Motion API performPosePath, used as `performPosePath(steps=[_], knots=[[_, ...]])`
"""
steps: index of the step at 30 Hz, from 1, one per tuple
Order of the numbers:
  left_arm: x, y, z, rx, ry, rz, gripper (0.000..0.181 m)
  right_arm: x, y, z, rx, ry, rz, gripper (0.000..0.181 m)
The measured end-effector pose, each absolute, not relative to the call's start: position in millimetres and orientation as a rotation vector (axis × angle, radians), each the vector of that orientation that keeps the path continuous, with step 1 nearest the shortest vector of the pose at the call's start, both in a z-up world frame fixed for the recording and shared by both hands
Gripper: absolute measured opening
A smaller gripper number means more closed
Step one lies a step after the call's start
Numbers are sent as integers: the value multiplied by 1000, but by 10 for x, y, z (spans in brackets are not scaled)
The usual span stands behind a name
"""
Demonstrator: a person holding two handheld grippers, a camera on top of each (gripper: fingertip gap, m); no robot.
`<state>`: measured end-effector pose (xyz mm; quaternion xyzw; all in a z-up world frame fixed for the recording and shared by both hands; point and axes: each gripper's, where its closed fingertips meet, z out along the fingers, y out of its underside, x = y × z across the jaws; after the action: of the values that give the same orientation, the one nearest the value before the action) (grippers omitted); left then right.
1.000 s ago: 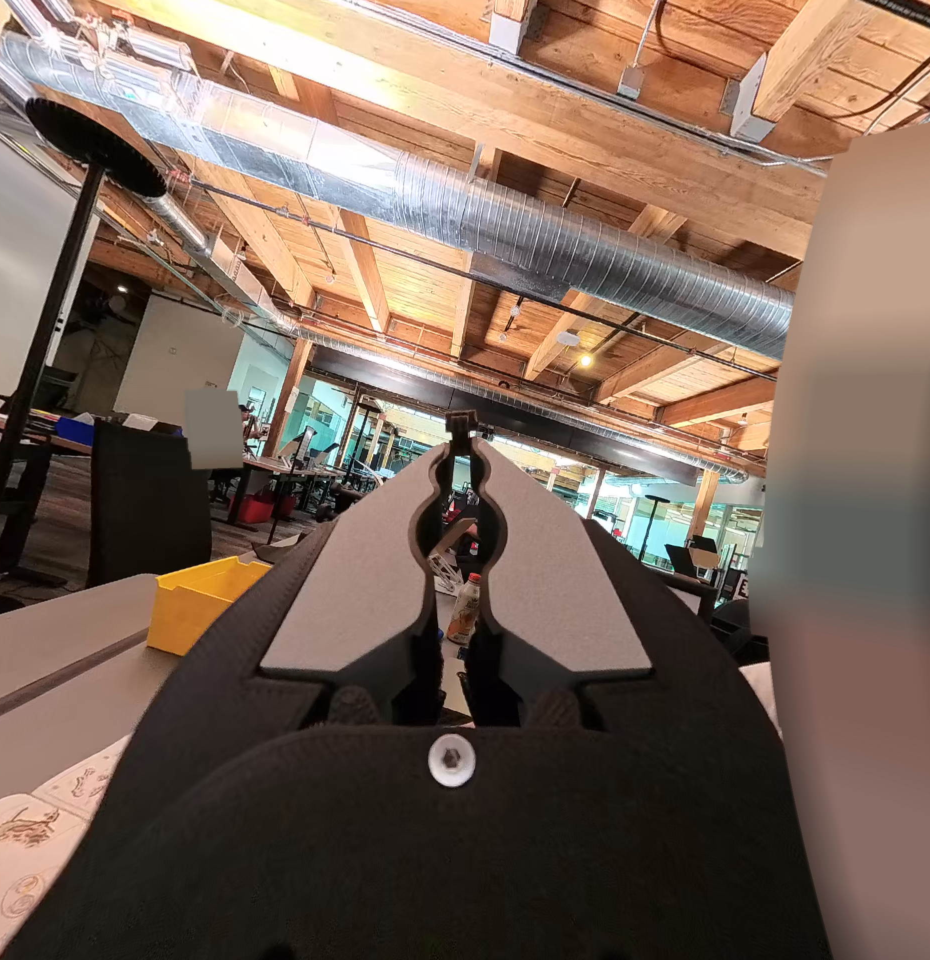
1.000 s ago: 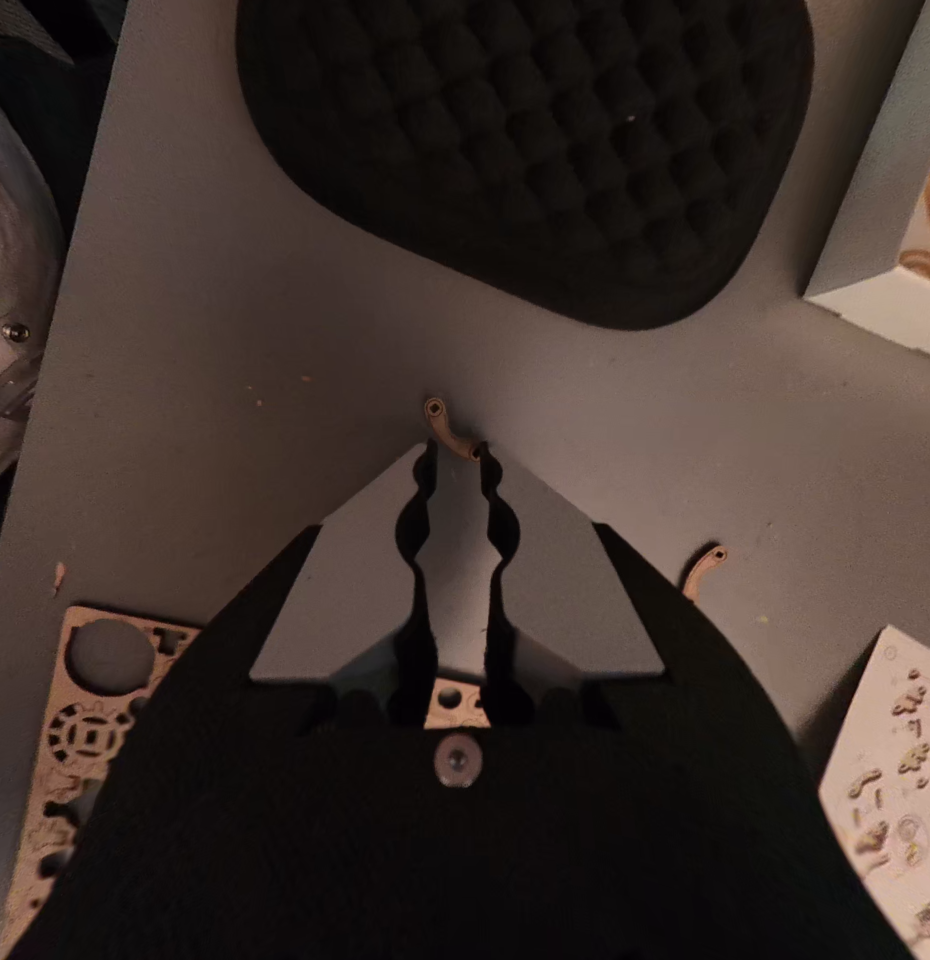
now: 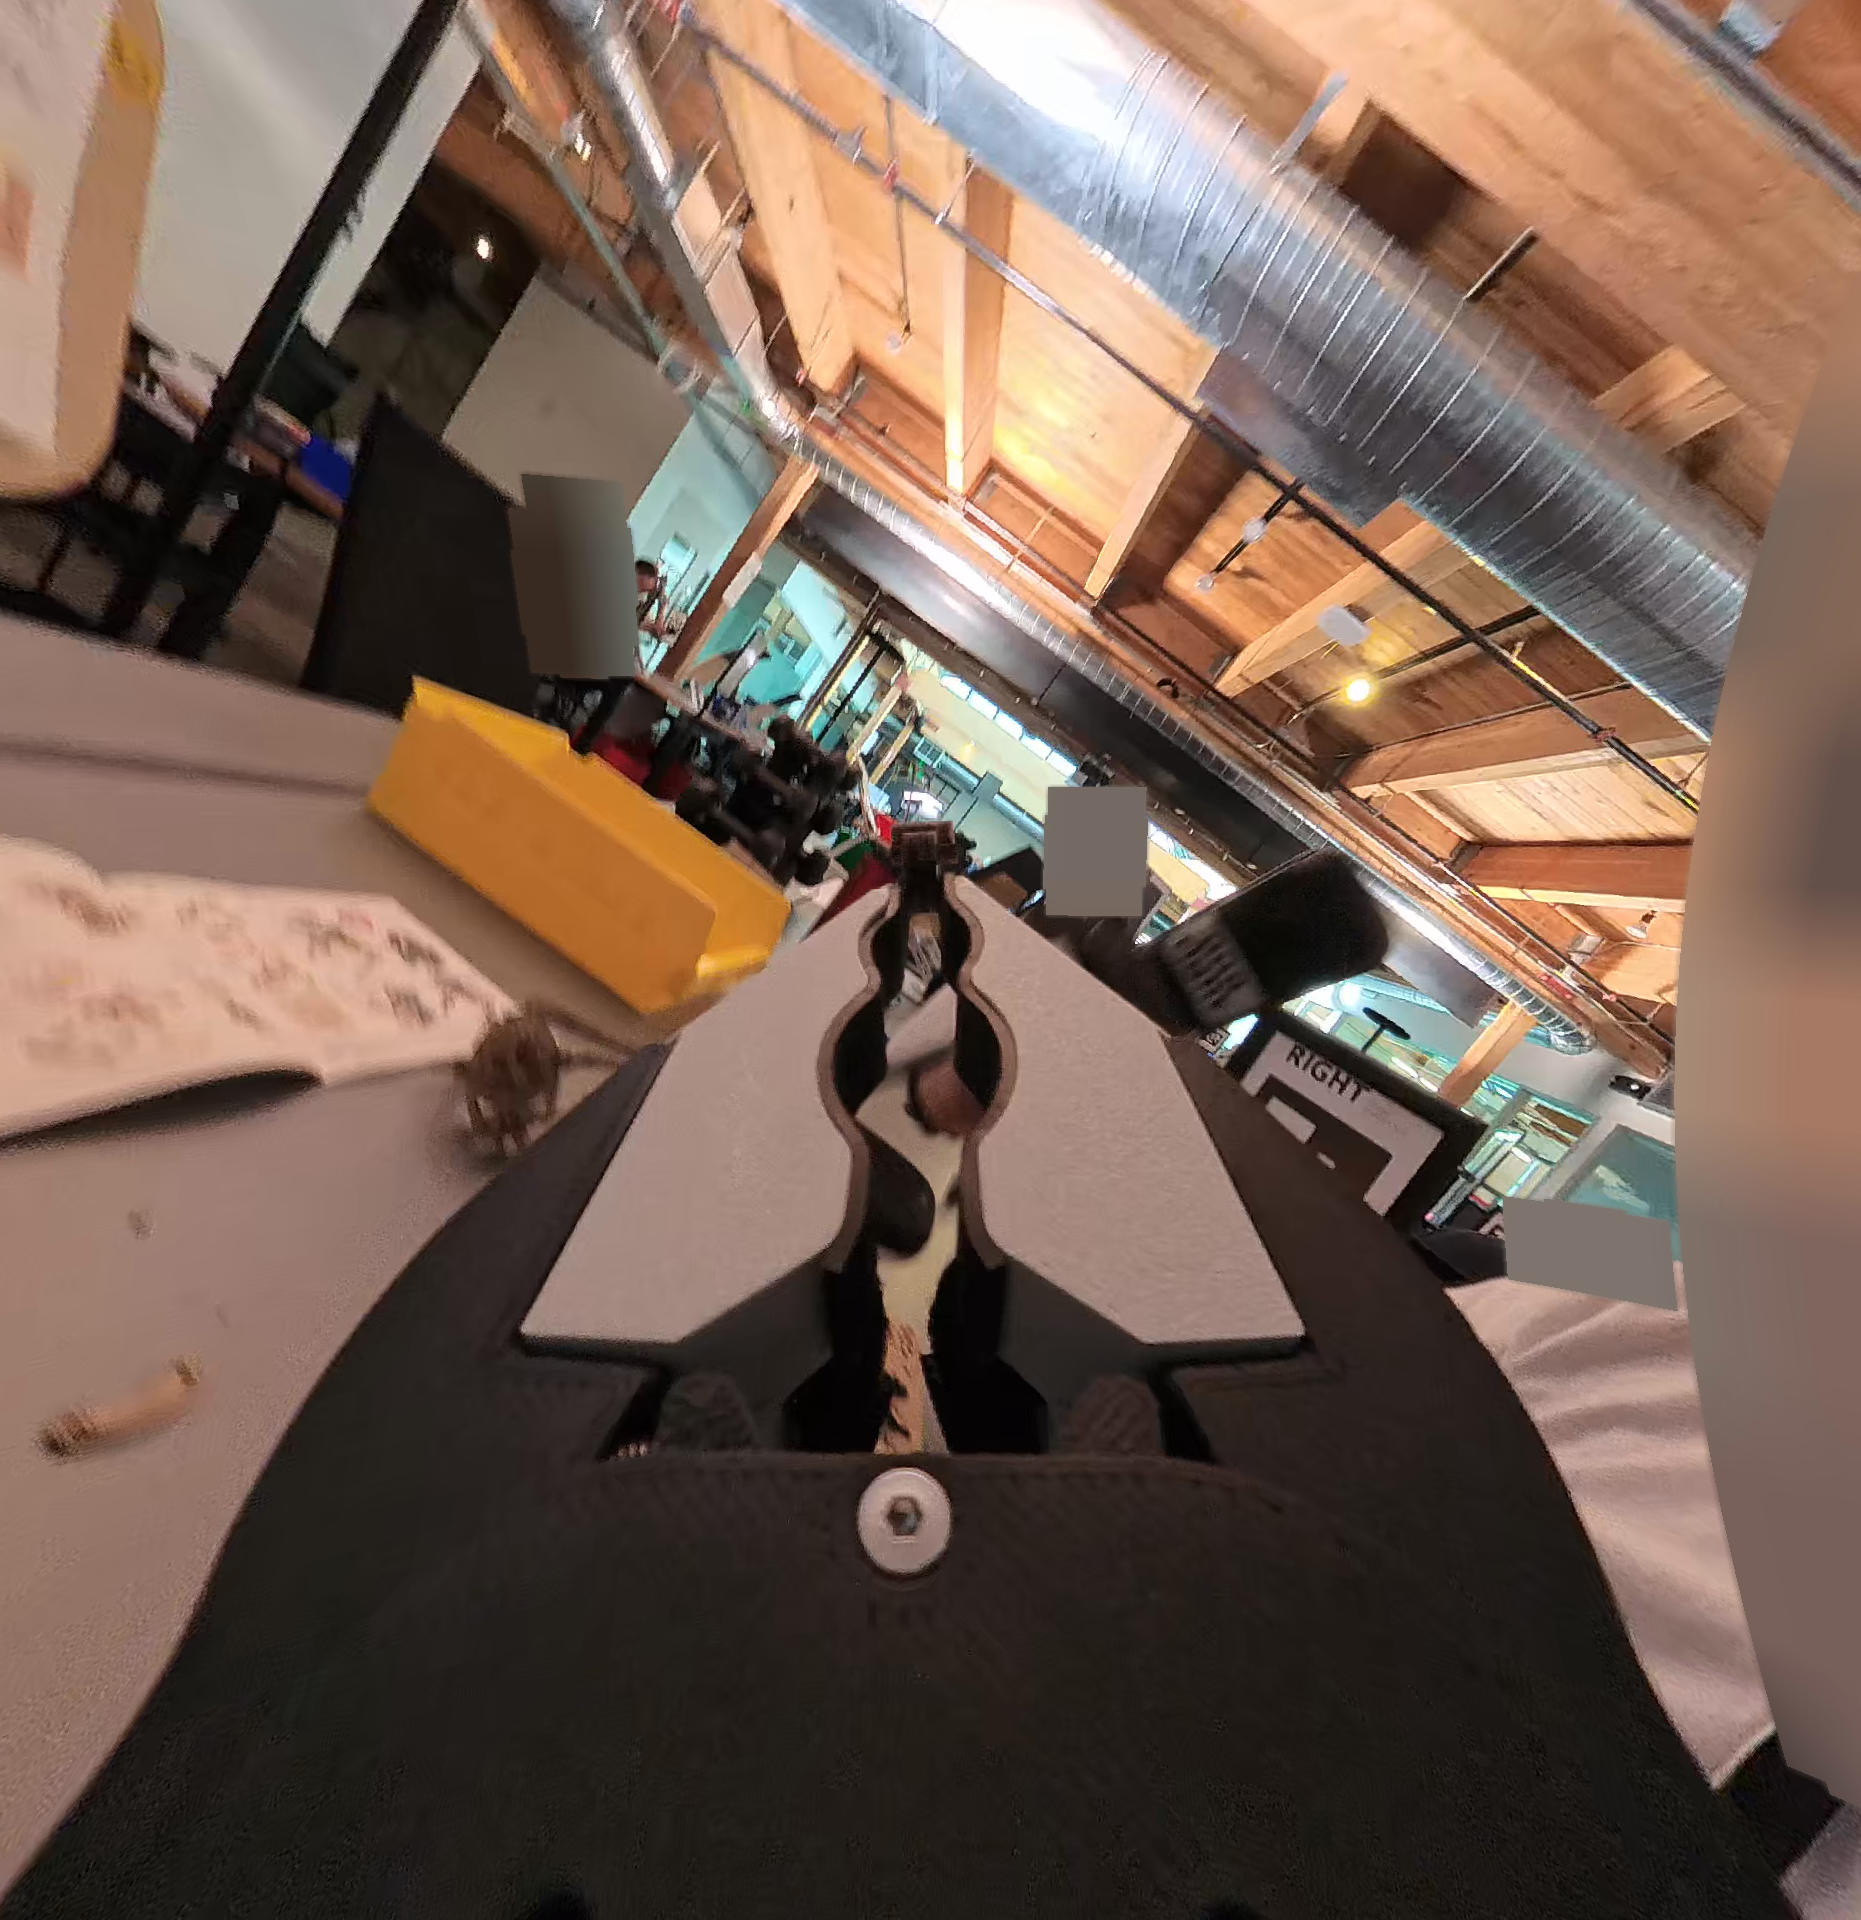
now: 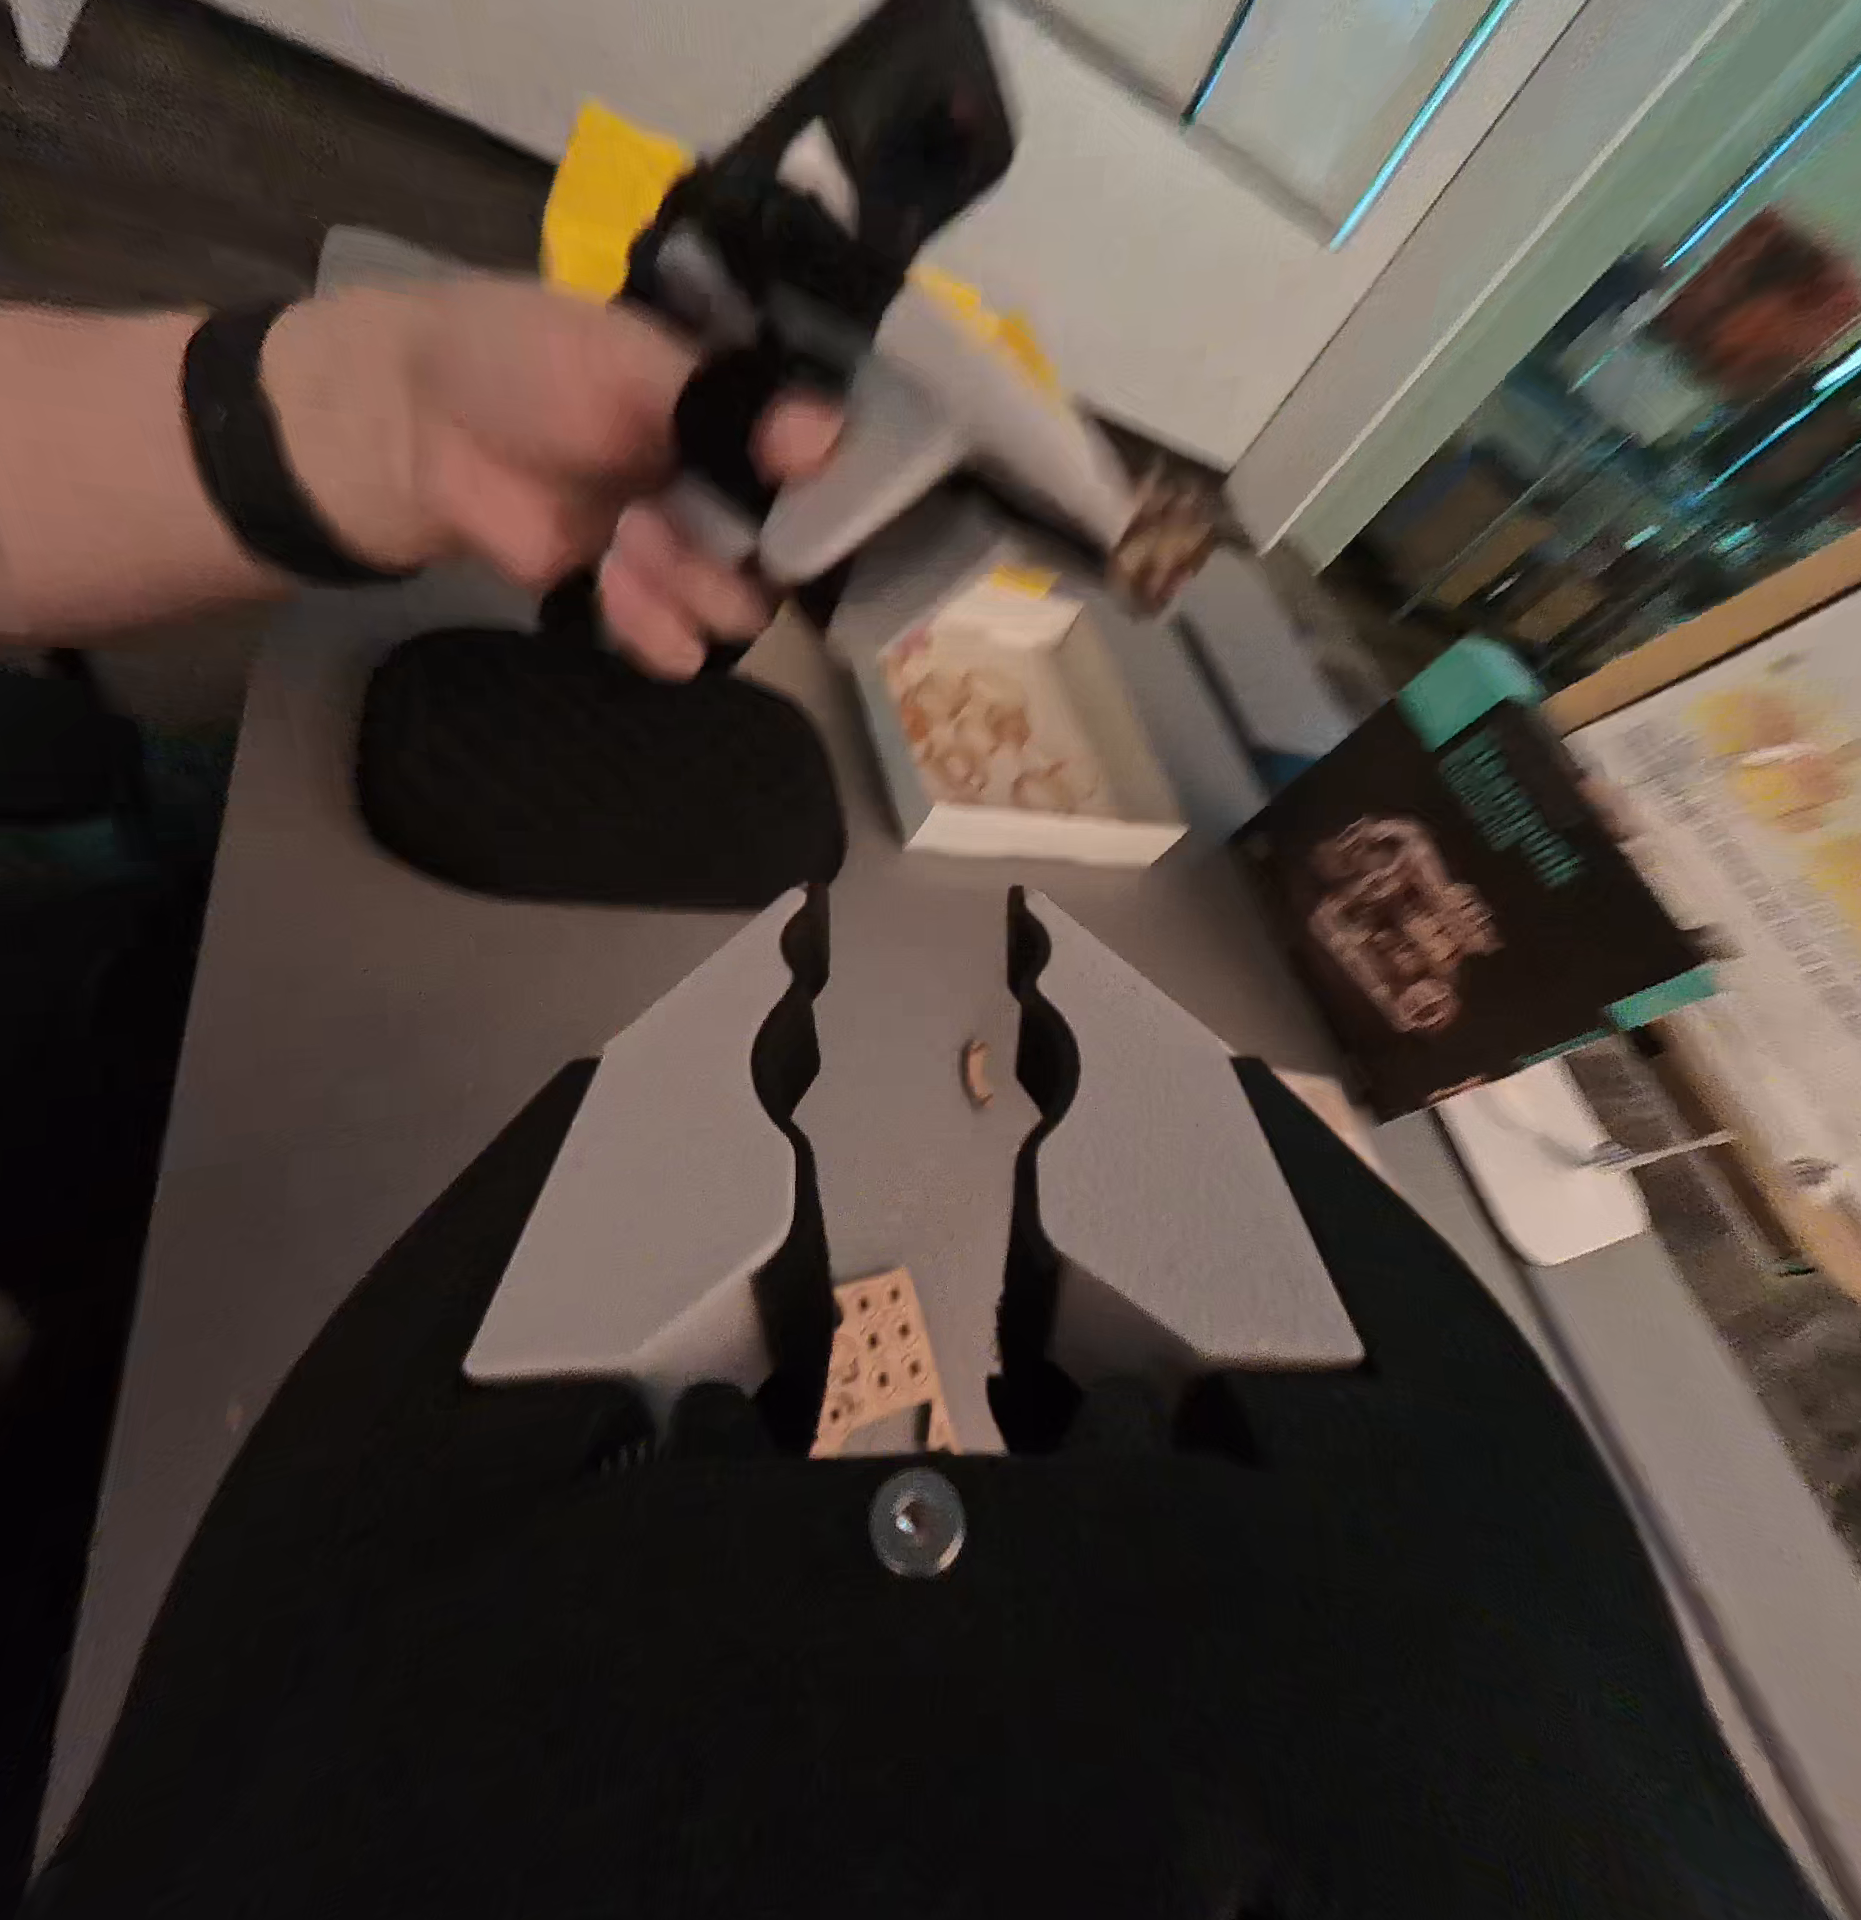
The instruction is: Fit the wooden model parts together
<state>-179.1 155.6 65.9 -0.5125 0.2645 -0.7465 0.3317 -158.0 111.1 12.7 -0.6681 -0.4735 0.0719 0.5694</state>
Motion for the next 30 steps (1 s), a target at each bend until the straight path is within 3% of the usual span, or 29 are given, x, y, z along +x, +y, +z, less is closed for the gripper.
performPosePath(steps=[7, 18, 30], knots=[[-1782, 1205, 455, -1410, 627, -2002, 3, -1773, 1018, 524, -1305, -1092, -34, 33], [-1812, 868, 282, -1510, 653, -2008, 2, -1914, 943, 307, -1297, -1207, -60, 20], [-1783, 588, 246, -1506, 664, -2046, 3, -1884, 702, 201, -1346, -1229, -34, 18]])
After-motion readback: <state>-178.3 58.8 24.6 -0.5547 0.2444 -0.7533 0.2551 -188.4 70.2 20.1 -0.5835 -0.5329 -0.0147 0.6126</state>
